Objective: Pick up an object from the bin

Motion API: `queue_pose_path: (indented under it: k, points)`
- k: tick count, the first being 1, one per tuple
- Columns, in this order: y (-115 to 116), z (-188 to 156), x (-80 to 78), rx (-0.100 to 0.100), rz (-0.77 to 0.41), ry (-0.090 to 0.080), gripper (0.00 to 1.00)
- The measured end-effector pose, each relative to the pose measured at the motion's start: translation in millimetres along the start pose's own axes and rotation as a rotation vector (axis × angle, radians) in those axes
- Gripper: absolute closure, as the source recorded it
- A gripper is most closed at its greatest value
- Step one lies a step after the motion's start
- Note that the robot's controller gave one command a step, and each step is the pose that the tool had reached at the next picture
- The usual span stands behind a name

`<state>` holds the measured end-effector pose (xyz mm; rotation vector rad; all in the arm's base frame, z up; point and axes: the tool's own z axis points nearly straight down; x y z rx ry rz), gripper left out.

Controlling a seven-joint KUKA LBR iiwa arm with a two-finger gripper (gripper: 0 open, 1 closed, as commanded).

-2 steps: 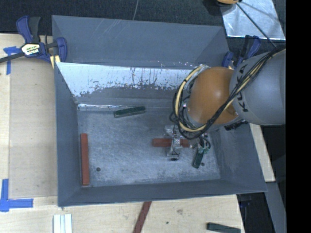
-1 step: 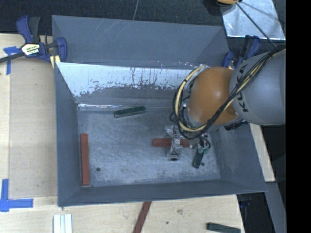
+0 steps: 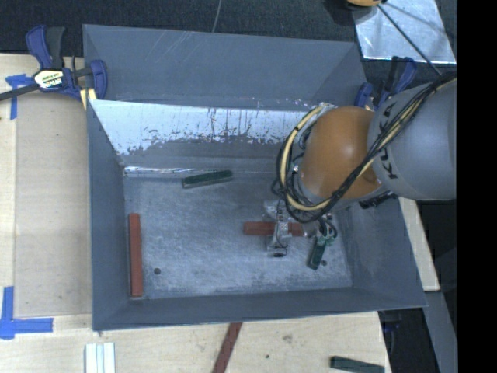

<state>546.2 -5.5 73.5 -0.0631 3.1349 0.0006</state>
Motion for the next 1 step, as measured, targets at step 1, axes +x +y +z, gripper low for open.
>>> queue_pose_path:
  k: [1]
  points:
    - [0.0, -6.0, 0.6, 0.000, 0.000, 0.003, 1.00]
